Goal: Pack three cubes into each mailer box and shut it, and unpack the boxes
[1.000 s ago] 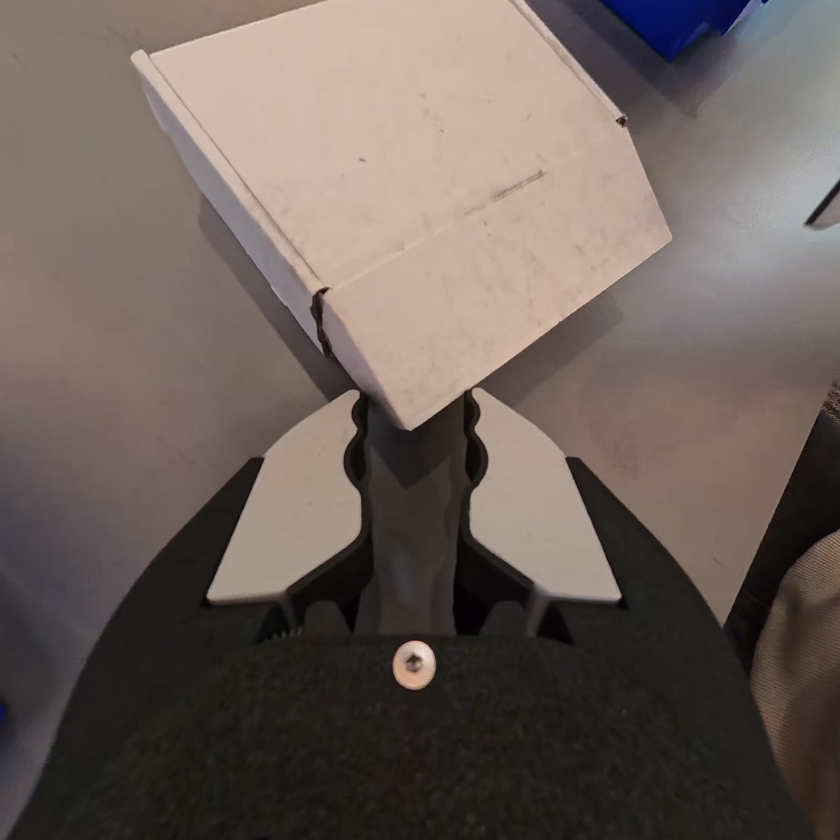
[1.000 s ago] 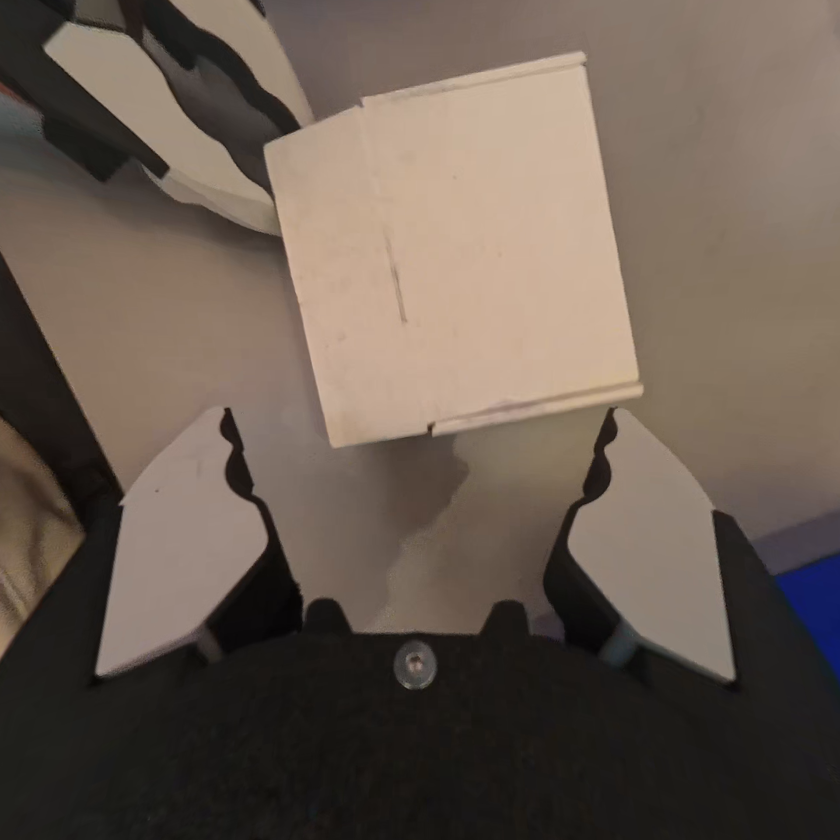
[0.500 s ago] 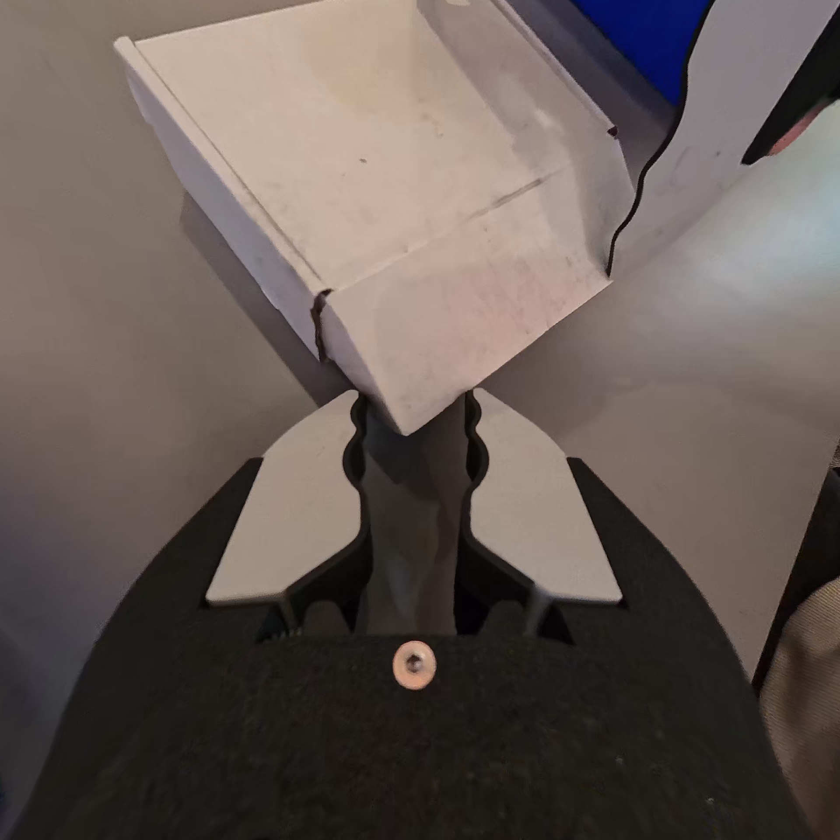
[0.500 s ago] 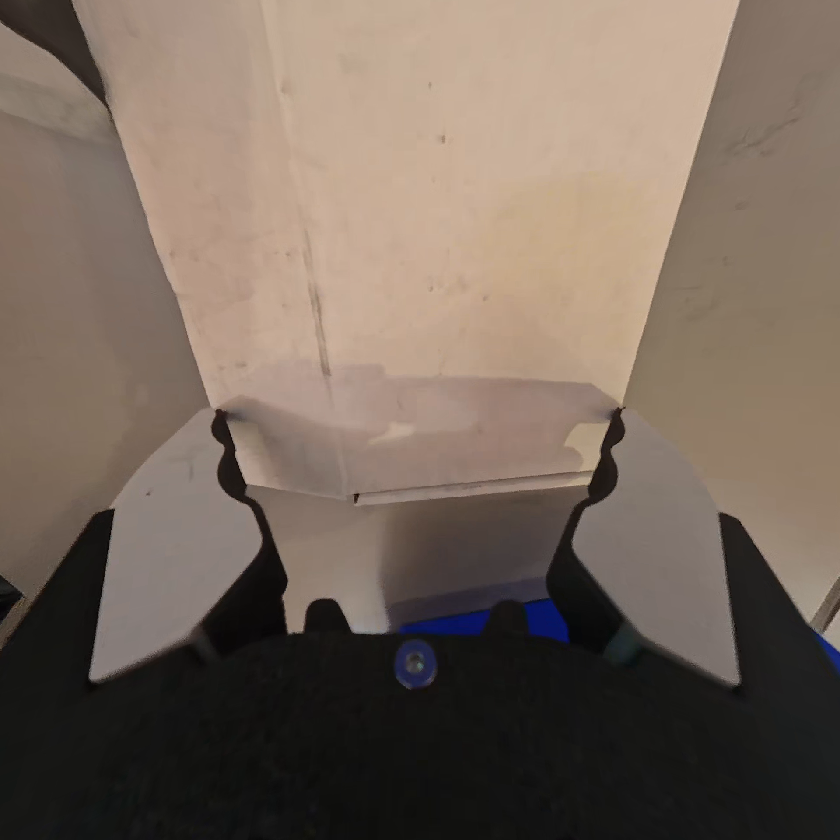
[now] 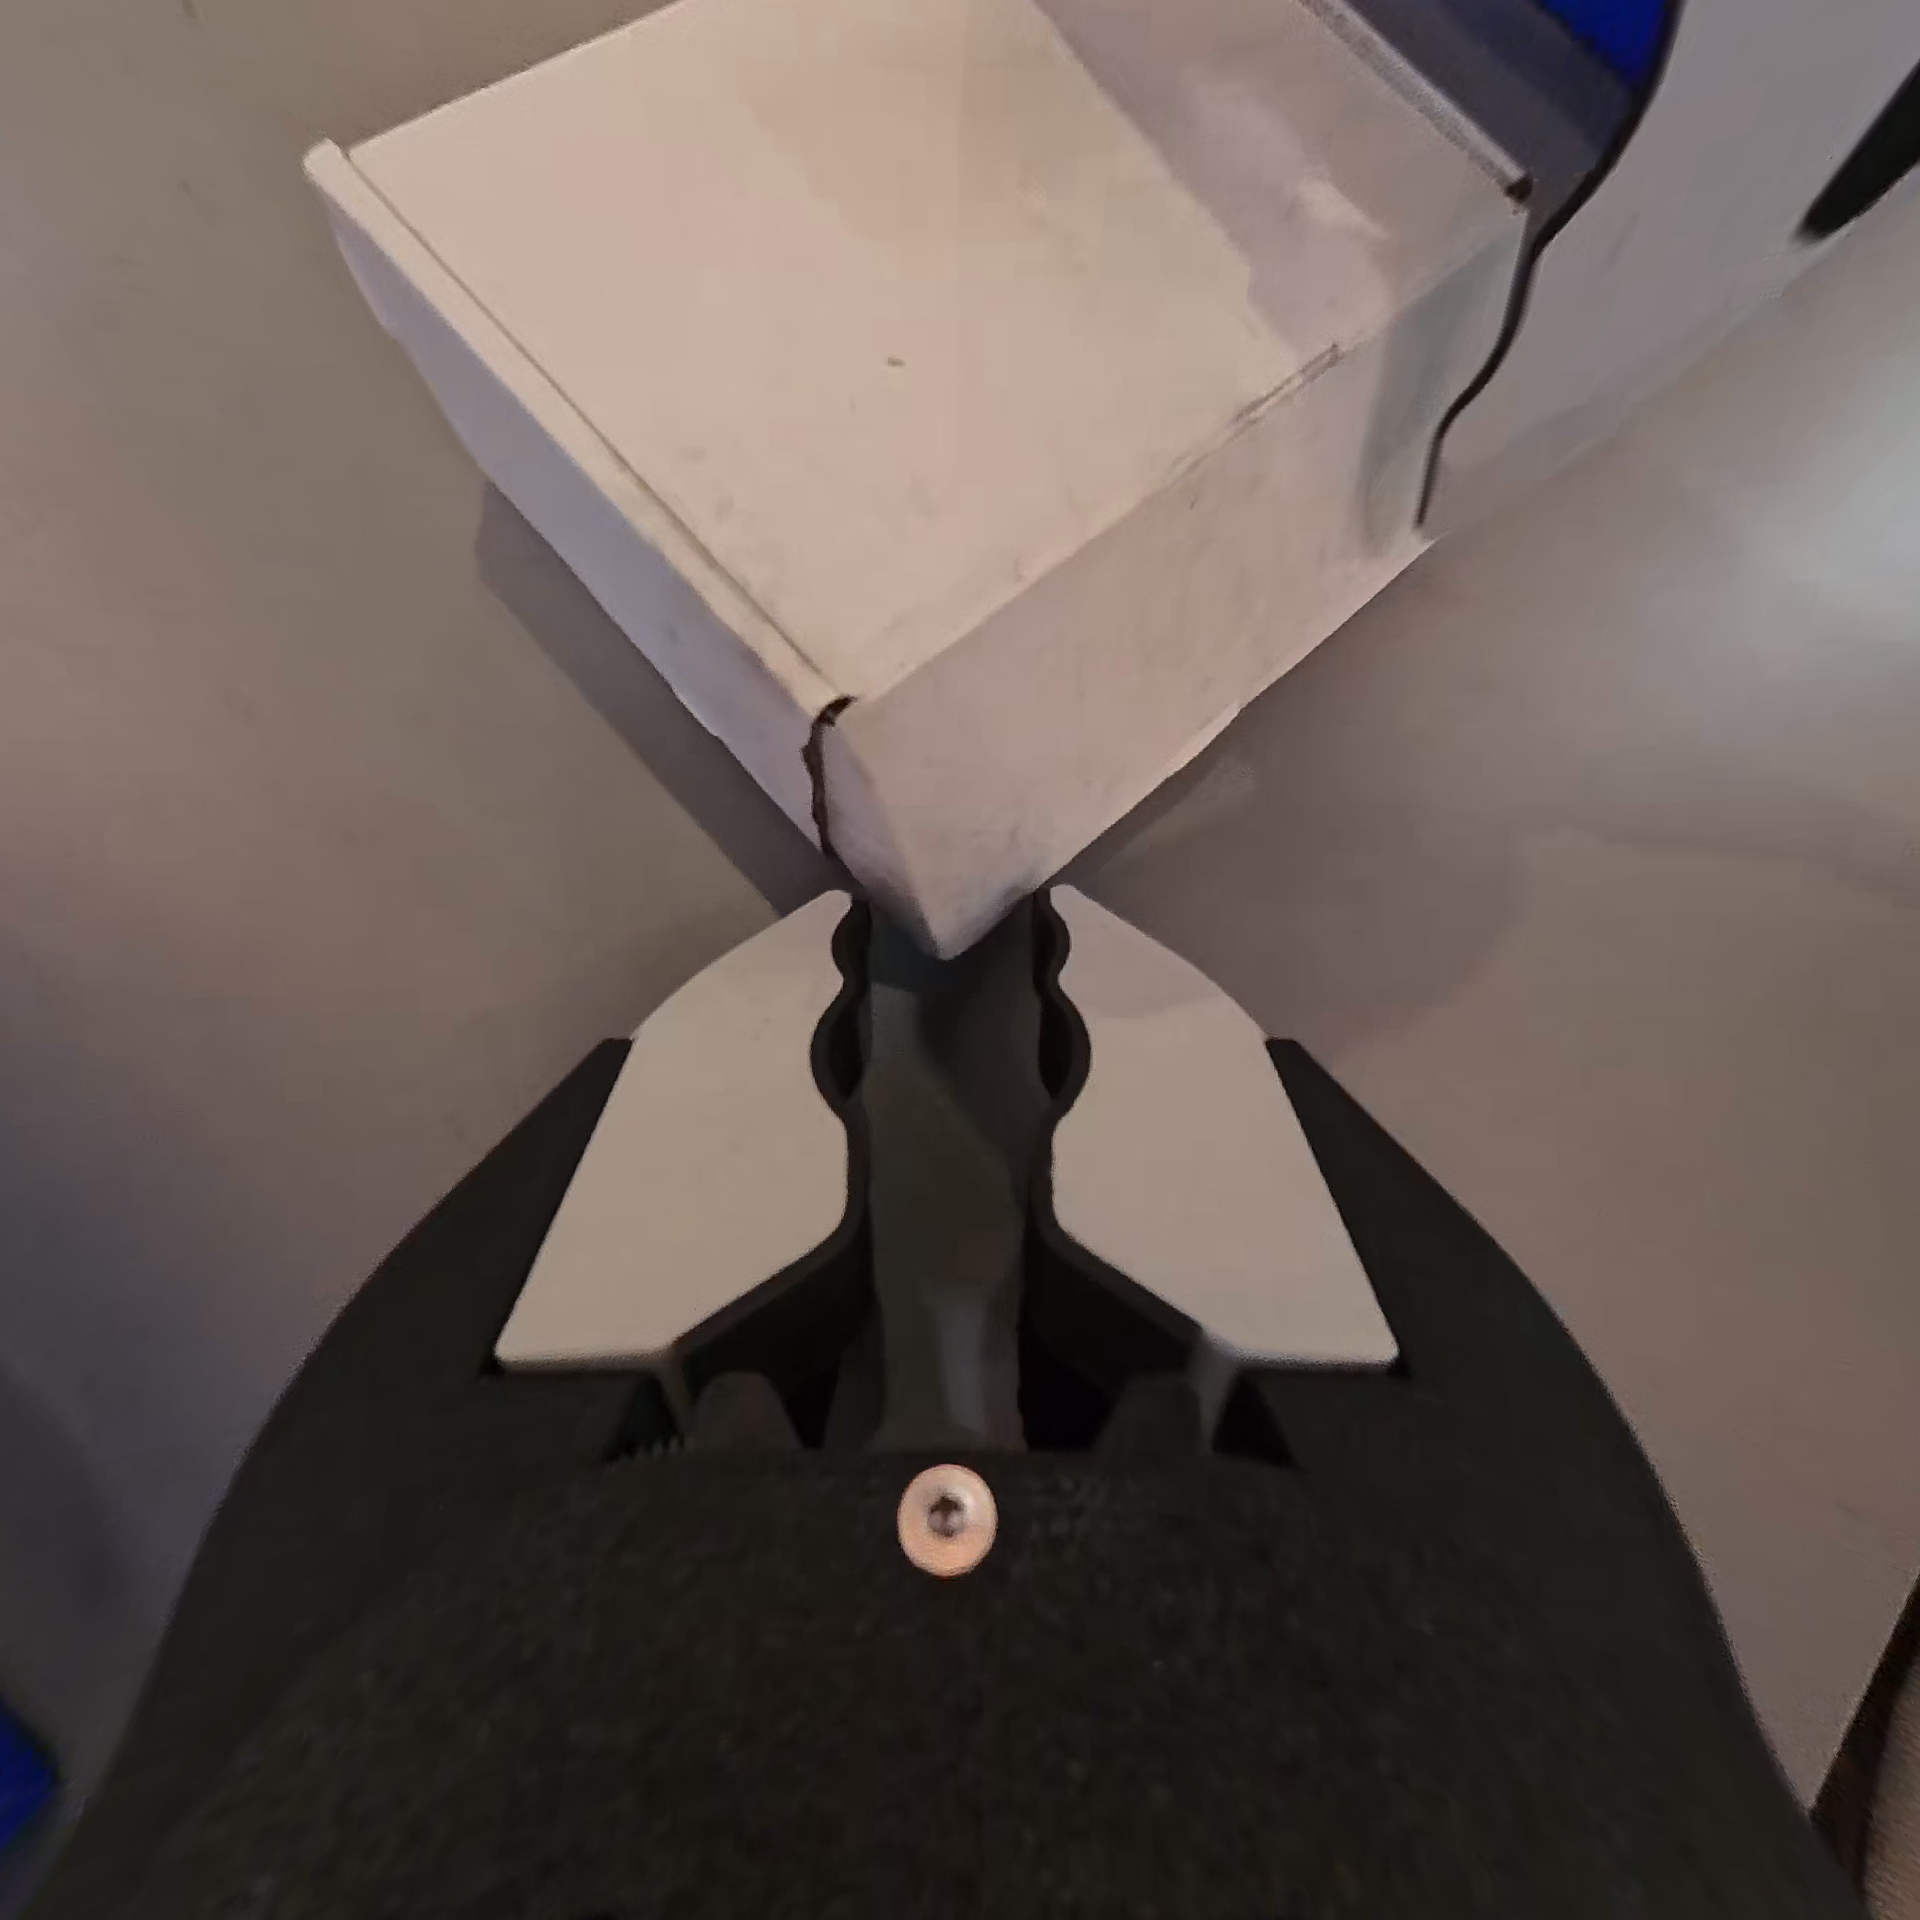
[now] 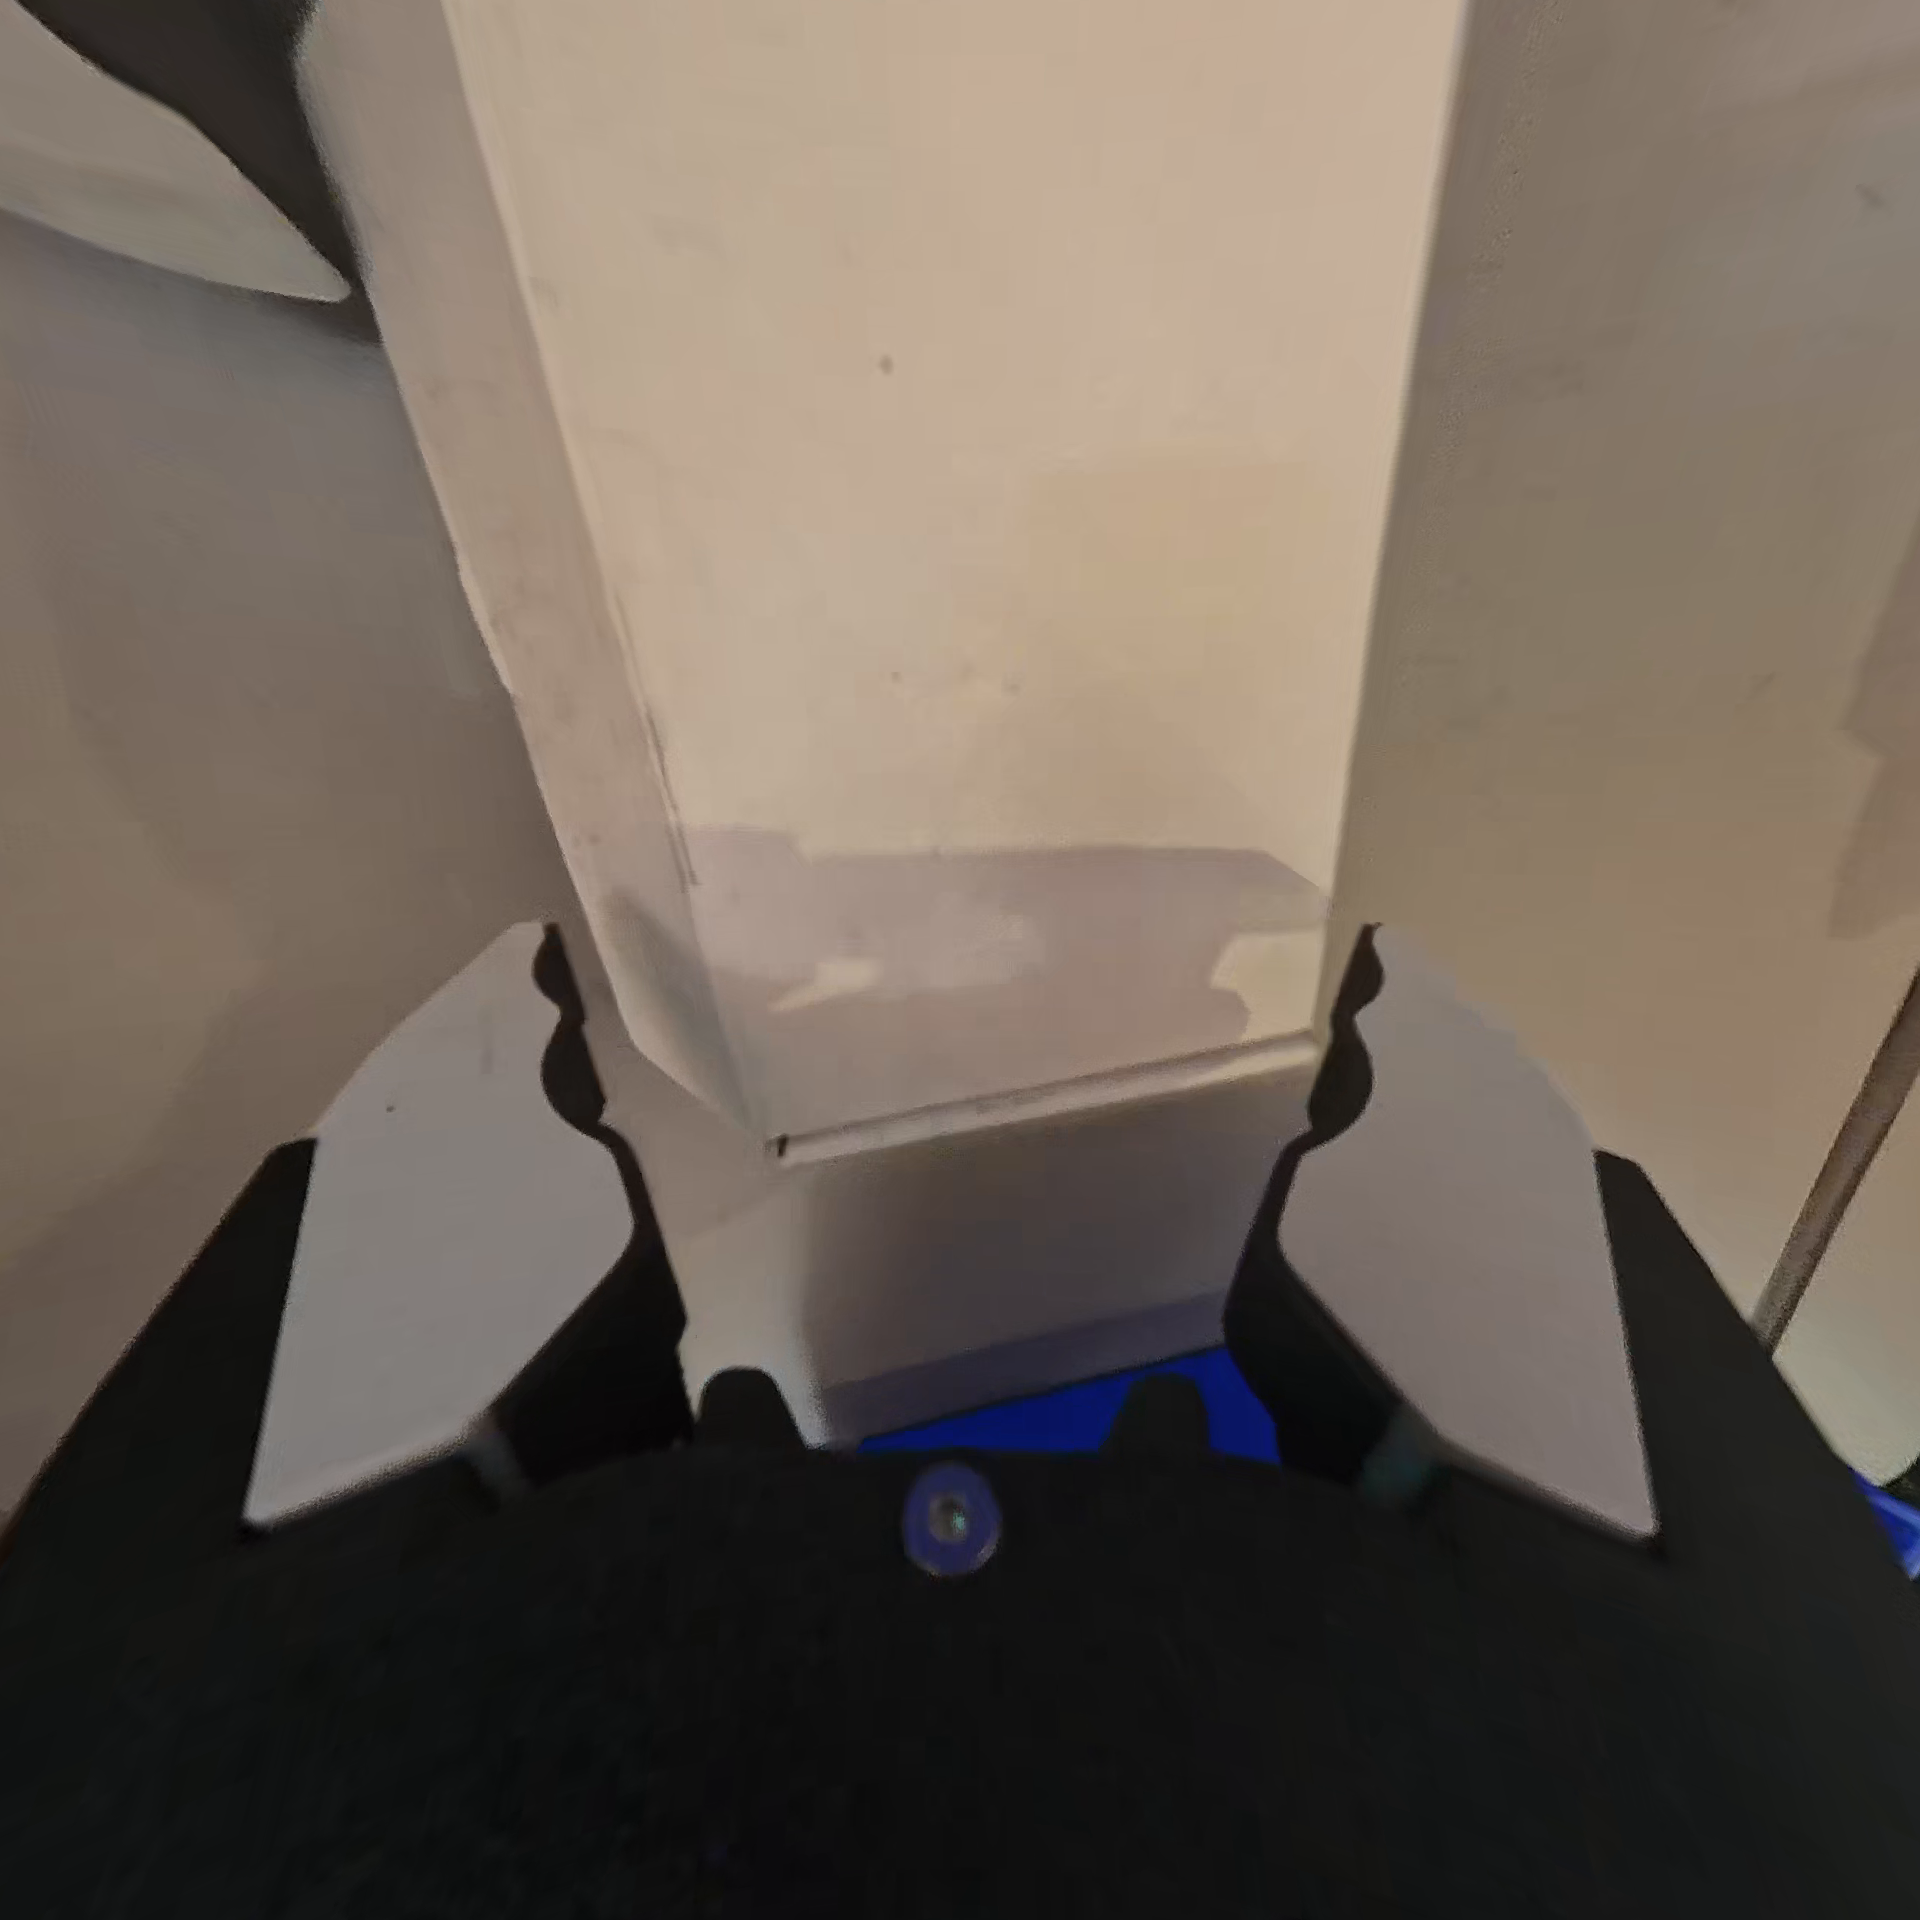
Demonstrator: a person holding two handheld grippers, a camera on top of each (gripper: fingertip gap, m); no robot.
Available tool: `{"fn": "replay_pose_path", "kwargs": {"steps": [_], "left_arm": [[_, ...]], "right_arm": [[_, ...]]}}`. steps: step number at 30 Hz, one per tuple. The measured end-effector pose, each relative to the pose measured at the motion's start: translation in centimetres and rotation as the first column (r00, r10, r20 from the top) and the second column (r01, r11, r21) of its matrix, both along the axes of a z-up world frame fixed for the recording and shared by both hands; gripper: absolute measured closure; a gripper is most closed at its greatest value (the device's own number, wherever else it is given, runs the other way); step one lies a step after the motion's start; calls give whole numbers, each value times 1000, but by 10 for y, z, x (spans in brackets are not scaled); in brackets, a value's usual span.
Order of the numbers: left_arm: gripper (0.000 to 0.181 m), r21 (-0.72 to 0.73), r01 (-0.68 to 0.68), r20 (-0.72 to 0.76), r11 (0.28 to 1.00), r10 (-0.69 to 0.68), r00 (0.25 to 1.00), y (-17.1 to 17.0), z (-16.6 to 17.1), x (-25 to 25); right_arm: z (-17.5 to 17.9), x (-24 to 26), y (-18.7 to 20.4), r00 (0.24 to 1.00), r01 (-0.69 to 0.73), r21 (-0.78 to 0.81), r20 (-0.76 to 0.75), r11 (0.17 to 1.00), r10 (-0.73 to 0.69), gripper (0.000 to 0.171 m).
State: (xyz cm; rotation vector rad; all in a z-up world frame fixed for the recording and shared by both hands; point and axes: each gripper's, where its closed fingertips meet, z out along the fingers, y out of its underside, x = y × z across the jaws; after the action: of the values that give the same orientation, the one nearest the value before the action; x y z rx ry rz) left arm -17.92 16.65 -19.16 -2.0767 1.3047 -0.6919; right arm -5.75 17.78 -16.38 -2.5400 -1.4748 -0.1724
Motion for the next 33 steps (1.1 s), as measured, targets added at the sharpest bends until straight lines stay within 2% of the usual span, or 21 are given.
{"fn": "replay_pose_path", "kwargs": {"steps": [1,4,5,8,11,13,15,19,23,27,30,32,33], "left_arm": [[151,11,0,0,1000,0,1000,1,1,-2],[142,35,-6,11,999,6,1000,8,3,-9],[137,20,1,27,1000,-1,1000,9,5,-7],[124,-25,36,88,999,-34,996,10,11,2],[126,12,84,93,996,-85,992,11,14,11],[133,68,112,54,991,-115,992,15,12,14],[136,102,130,31,986,-134,990,18,11,17],[142,155,93,10,984,-95,995,27,8,18],[142,198,93,-29,976,-89,996,28,8,19],[144,316,149,-81,937,-130,988,24,22,12],[118,381,201,-39,902,-202,979,18,52,10],[88,366,251,-77,896,-240,968,19,58,11],[81,341,284,-122,896,-258,958,22,55,12]], "right_arm": [[8,1,1,1000,10,17,-30,1000,-10,36],[29,4,-1,991,38,44,-130,998,-32,31],[27,7,-3,991,36,38,-130,999,-30,26],[9,20,0,999,-9,66,-35,998,12,25],[-6,20,9,999,-49,100,-8,994,50,25],[-18,17,6,998,-54,60,-27,997,56,25],[-30,23,9,996,-84,69,45,994,81,25],[-28,27,15,996,-70,76,61,995,66,37],[-28,28,15,995,-73,69,73,995,68,38],[-28,27,15,997,-68,84,34,994,65,37],[-28,27,15,996,-85,89,23,992,84,37],[-28,27,14,994,-106,85,35,991,104,37],[-28,27,13,992,-120,83,39,989,117,37]]}}
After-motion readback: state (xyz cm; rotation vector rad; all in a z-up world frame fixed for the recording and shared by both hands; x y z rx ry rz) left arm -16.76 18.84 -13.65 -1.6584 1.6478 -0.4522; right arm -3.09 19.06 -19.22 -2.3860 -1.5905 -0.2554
